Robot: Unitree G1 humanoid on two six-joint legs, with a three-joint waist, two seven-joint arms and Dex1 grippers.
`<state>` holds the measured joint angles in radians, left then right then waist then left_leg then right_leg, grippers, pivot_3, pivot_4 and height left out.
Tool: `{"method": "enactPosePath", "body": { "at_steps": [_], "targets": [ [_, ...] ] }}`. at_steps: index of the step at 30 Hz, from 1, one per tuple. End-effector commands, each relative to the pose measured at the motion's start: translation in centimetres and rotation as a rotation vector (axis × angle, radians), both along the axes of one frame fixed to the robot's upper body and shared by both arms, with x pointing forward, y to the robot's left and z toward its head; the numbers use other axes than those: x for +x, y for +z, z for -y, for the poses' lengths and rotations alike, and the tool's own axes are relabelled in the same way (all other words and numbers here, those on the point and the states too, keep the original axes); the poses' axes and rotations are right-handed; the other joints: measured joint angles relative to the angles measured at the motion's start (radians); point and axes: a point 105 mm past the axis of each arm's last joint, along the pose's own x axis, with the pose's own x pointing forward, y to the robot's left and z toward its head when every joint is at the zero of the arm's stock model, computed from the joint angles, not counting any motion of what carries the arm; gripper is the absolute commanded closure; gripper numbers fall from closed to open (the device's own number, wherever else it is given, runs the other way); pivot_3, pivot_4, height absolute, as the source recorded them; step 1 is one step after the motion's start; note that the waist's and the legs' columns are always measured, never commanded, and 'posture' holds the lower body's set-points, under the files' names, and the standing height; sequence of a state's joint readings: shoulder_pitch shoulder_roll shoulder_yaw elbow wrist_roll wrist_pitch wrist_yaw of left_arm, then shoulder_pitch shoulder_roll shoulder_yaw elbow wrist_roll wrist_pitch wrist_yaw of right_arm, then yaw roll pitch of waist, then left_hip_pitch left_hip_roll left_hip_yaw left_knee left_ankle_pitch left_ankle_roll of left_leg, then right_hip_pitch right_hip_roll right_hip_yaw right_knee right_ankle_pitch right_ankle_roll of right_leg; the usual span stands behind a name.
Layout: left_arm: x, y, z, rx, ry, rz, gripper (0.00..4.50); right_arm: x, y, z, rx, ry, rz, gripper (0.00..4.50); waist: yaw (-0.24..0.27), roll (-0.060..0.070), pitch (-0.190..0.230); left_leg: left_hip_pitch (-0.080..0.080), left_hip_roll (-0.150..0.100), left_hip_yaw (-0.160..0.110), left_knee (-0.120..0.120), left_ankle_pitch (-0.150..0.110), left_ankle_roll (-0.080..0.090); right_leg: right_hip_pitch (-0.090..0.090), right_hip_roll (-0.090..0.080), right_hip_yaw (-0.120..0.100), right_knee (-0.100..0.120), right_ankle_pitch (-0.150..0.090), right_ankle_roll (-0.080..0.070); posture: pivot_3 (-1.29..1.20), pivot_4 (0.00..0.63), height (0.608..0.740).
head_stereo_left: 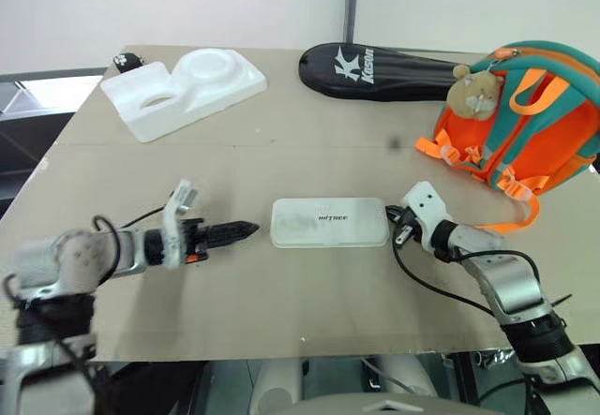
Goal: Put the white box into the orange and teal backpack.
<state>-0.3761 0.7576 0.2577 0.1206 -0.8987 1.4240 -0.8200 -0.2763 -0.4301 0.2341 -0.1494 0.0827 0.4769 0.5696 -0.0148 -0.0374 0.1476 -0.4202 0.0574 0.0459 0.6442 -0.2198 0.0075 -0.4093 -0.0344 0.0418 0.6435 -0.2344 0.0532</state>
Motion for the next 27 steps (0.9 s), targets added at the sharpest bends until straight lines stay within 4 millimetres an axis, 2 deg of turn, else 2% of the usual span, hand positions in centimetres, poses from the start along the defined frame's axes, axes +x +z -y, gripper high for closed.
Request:
{"method": "enactPosePath", "body": {
  "at_steps": [1, 7, 11, 14, 16, 18, 19, 20, 22, 23, 24, 25, 26, 27],
  "targets": [
    [0.4, -0.4, 1.6, -0.031, -0.049, -0.040, 0.83, 0.4, 0.6, -1.4, -0.013, 0.060, 0.040, 4.50, -0.005, 0.000, 0.000, 0.000, 0.000, 0.000, 0.000, 0.000, 0.000, 0.000, 0.000, 0.000, 0.000, 0.000, 0.000, 0.00, 0.150, 0.740],
    [0.9, -0.3, 4.5, -0.090, -0.129, -0.052, 0.83, 1.0, 0.9, -4.2, 0.016, 0.117, 0.064, 4.50, -0.006, 0.000, 0.000, 0.000, 0.000, 0.000, -0.001, 0.000, 0.000, 0.000, 0.001, 0.001, 0.001, 0.000, 0.000, 0.00, 0.150, 0.740],
    [0.8, -0.1, 4.7, -0.121, -0.119, -0.045, 1.99, 1.3, 1.4, -3.8, 0.039, 0.082, 0.084, 4.50, -0.005, -0.001, 0.000, 0.000, 0.000, 0.000, -0.001, 0.000, 0.000, 0.000, 0.000, 0.001, 0.001, 0.000, 0.000, 0.00, 0.150, 0.740],
    [0.9, 0.2, 4.8, -0.145, -0.100, -0.036, 3.37, 1.3, 1.8, -2.9, 0.060, 0.049, 0.102, 4.50, 0.000, -0.001, 0.000, 0.000, 0.000, 0.000, -0.001, 0.000, 0.000, 0.000, 0.000, 0.001, 0.001, 0.000, 0.000, 0.00, 0.150, 0.740],
    [0.8, 0.5, 4.7, -0.150, -0.088, -0.015, 3.47, 1.2, 2.7, -1.9, 0.100, 0.015, 0.115, 4.50, 0.001, -0.001, 0.000, 0.000, 0.000, 0.000, -0.001, 0.000, 0.000, 0.000, 0.000, 0.001, 0.001, 0.000, 0.000, 0.00, 0.150, 0.740],
    [0.8, 1.4, 4.6, -0.185, -0.072, 0.037, 3.47, 0.5, 5.7, 0.4, 0.229, -0.040, 0.144, 4.50, 0.003, -0.001, 0.000, 0.000, 0.000, 0.000, -0.001, 0.000, 0.000, 0.000, 0.000, 0.001, 0.001, 0.000, 0.000, 0.00, 0.150, 0.740],
    [0.8, 1.8, 4.6, -0.196, -0.067, 0.061, 3.47, -0.1, 6.8, 1.6, 0.255, -0.061, 0.156, 4.00, 0.003, 0.000, 0.000, -0.001, 0.000, 0.000, -0.001, 0.000, 0.000, 0.000, -0.001, 0.001, 0.001, 0.000, 0.000, 0.00, 0.150, 0.740],
    [0.7, 2.0, 4.7, -0.192, -0.066, 0.088, 3.47, -0.9, 7.7, 2.8, 0.261, -0.076, 0.160, 3.73, 0.004, 0.000, 0.000, -0.001, 0.000, 0.000, 0.000, 0.000, 0.000, 0.000, -0.001, 0.001, 0.001, 0.000, 0.000, 0.00, 0.150, 0.740],
    [0.6, 2.3, 5.1, -0.191, -0.068, 0.124, 3.50, -2.2, 8.7, 4.2, 0.282, -0.095, 0.145, 2.84, 0.006, 0.000, 0.000, -0.002, 0.000, -0.001, 0.000, 0.000, 0.000, -0.001, -0.001, 0.000, 0.001, 0.000, 0.001, 0.00, 0.150, 0.740],
    [0.7, 2.5, 5.2, -0.200, -0.063, 0.138, 3.51, -2.9, 9.3, 4.7, 0.305, -0.098, 0.131, 2.17, 0.005, -0.001, 0.000, -0.002, 0.000, -0.001, 0.000, 0.000, 0.000, -0.001, -0.001, 0.000, 0.001, 0.000, 0.000, 0.00, 0.150, 0.740],
    [0.8, 2.7, 5.3, -0.209, -0.054, 0.153, 3.51, -3.6, 9.8, 5.2, 0.326, -0.101, 0.114, 1.85, 0.005, -0.001, 0.000, -0.002, 0.000, -0.001, 0.000, 0.000, 0.000, 0.000, -0.001, 0.000, 0.000, 0.000, 0.000, 0.00, 0.150, 0.740],
    [0.9, 3.1, 5.5, -0.218, -0.049, 0.183, 3.51, -4.5, 10.4, 6.0, 0.326, -0.116, 0.105, 1.39, 0.005, -0.001, 0.000, -0.001, 0.000, -0.002, -0.001, 0.000, 0.000, 0.000, -0.001, -0.001, 0.001, 0.000, 0.000, 0.00, 0.150, 0.740],
    [1.1, 3.5, 5.8, -0.226, -0.047, 0.209, 3.52, -5.1, 11.0, 6.9, 0.328, -0.141, 0.098, 0.73, 0.005, -0.001, 0.000, -0.001, 0.000, -0.002, -0.001, 0.000, 0.000, -0.001, 0.000, -0.001, 0.001, 0.000, 0.000, 0.00, 0.150, 0.740],
    [1.2, 3.7, 6.0, -0.230, -0.043, 0.233, 3.52, -5.3, 11.5, 7.8, 0.329, -0.184, 0.100, 0.38, 0.005, 0.000, 0.000, -0.001, 0.000, -0.002, -0.001, 0.000, 0.000, 0.000, 0.000, -0.001, 0.001, 0.000, 0.000, 0.00, 0.150, 0.740]
  ]
}}
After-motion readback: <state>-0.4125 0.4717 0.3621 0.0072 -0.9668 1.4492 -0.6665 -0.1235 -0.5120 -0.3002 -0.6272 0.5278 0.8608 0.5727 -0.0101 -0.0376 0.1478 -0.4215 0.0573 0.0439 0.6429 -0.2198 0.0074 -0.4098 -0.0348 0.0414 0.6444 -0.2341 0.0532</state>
